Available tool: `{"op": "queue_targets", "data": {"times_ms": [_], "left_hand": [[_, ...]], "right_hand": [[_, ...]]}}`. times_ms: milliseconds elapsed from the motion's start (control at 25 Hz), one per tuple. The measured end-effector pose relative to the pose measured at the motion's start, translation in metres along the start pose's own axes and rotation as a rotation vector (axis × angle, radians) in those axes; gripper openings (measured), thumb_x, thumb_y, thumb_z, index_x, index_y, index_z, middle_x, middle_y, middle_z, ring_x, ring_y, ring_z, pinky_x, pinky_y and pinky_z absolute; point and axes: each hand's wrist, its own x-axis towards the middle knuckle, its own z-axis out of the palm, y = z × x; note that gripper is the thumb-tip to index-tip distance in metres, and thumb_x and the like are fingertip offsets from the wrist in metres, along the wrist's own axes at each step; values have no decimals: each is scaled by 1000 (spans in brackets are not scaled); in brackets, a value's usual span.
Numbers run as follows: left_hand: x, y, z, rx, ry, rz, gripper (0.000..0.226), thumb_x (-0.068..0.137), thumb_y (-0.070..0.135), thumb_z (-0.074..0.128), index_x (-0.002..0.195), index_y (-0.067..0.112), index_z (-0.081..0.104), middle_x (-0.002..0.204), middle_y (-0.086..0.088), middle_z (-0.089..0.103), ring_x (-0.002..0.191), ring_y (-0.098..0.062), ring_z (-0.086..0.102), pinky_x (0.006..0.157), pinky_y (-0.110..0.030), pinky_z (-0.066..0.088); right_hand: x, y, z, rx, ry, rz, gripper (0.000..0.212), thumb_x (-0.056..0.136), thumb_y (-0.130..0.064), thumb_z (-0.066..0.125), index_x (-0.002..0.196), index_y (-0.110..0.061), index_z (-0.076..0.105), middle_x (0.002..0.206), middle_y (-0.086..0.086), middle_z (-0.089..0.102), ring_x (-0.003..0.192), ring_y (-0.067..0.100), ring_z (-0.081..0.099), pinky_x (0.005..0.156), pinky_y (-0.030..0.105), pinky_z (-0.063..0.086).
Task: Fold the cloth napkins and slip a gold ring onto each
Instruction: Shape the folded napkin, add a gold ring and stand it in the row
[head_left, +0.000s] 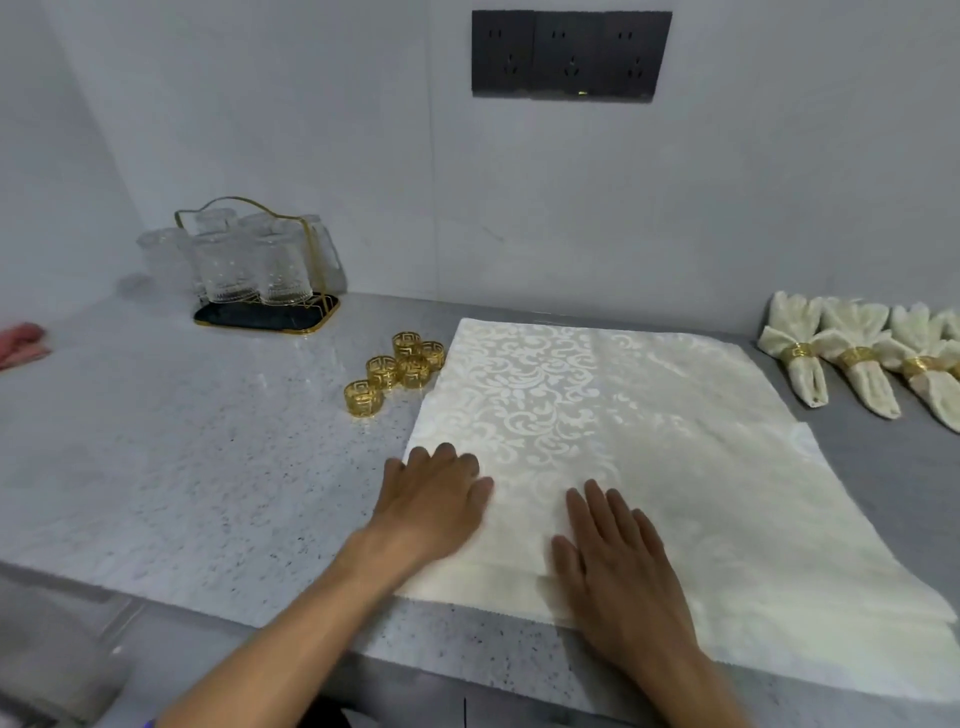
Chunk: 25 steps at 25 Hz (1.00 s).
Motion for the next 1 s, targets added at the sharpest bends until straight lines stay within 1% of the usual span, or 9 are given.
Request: {"op": "queue_targets", "data": {"times_ms": [160,240,400,560,640,760,840,920,1000], "left_hand": [[93,-17,-19,48,-67,186,33,81,8,49,112,19,56,111,0,59,107,-25,55,85,-37,40],[126,-24,-19,141,-164,214,30,77,16,53,107,22,52,106,3,57,99,-21,57,81,-35,42],[159,-39,-24,143,-239,111,49,77,32,61,125,25,55,120,4,57,105,-20,54,86,-35,52],[159,-41,-25,18,-108,121,11,73,21,67,79,23,58,88,6,59,79,-14,54,61,-29,46],[149,-41,-32,-249,-19,67,19,75,13,73,79,25,59,91,6,61,78,-11,55,57,-23,40],[111,-24,-47,-533,191,58,10,79,13,77,85,19,70,87,9,67,73,-7,61,56,-17,44],[77,2,-50,-598,306,161,10,78,12,75,78,21,71,77,11,68,69,-3,61,59,-16,45],[46,32,-38,-600,343,289,19,76,7,72,70,23,64,68,11,65,64,-4,59,59,-19,45],[25,60,-19,-542,355,359,24,74,3,72,67,20,56,62,8,59,59,-10,54,54,-16,38]], "right_hand": [[0,0,7,3,61,9,56,96,-45,35,137,-15,57,144,8,53,131,27,53,107,37,24],[2,1,9,-26,106,31,56,95,-47,36,137,-16,57,144,7,53,131,25,52,107,37,24],[2,3,15,-10,149,59,59,95,-50,35,138,-16,56,145,8,52,132,28,52,108,40,24],[3,4,17,0,180,31,58,95,-49,37,138,-15,56,145,9,51,133,29,50,108,40,24],[3,3,13,84,191,17,58,97,-51,34,140,-17,54,148,6,49,138,27,44,111,38,24],[-4,4,-3,412,287,3,44,98,-45,39,131,-22,57,139,-6,55,138,18,42,106,36,40],[-10,0,-28,721,358,96,25,97,-39,48,117,-29,59,118,-16,63,117,10,56,87,32,51],[-3,1,-56,1185,276,327,14,97,-36,57,104,-25,58,94,-6,71,88,12,65,70,34,52],[14,13,-78,1479,87,546,22,95,-38,59,100,-16,57,83,8,71,71,22,65,62,39,50]]}}
